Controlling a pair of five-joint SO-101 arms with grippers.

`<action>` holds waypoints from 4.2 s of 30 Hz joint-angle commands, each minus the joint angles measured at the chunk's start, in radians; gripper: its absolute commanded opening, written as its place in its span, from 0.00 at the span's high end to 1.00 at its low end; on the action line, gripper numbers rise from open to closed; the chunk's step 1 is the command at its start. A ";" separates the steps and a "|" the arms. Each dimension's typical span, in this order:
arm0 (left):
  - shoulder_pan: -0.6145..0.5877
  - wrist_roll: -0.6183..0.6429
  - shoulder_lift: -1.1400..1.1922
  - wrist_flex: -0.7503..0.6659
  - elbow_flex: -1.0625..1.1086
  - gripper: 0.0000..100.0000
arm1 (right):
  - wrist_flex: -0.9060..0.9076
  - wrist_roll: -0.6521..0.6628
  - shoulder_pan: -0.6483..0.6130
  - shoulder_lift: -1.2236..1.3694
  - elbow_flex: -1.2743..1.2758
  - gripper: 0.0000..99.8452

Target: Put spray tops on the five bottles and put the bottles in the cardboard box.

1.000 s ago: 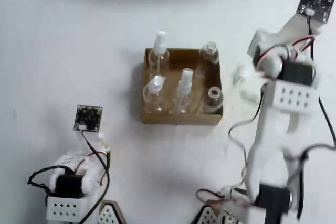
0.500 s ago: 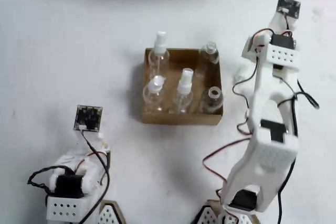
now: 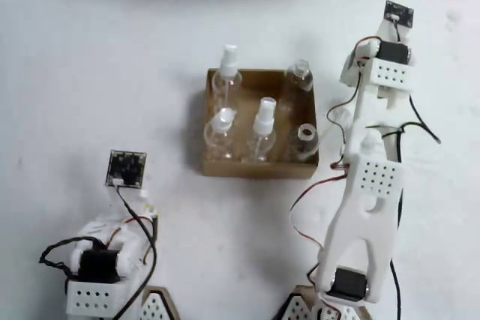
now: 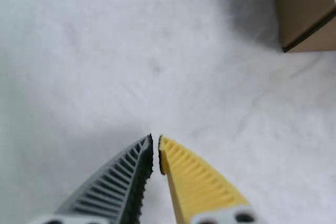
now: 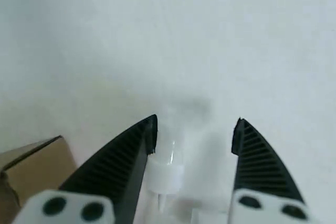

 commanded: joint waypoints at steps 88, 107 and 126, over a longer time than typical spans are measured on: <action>0.010 -0.011 -0.001 -0.003 -0.002 0.98 | 0.056 0.008 -0.168 -1.721 0.832 0.98; 0.010 -0.011 -0.001 -0.003 -0.002 0.98 | -0.880 -0.003 -0.168 -1.839 1.379 0.98; 0.010 -0.011 -0.001 -0.003 -0.002 0.98 | -1.831 0.382 -0.381 -1.478 1.705 0.98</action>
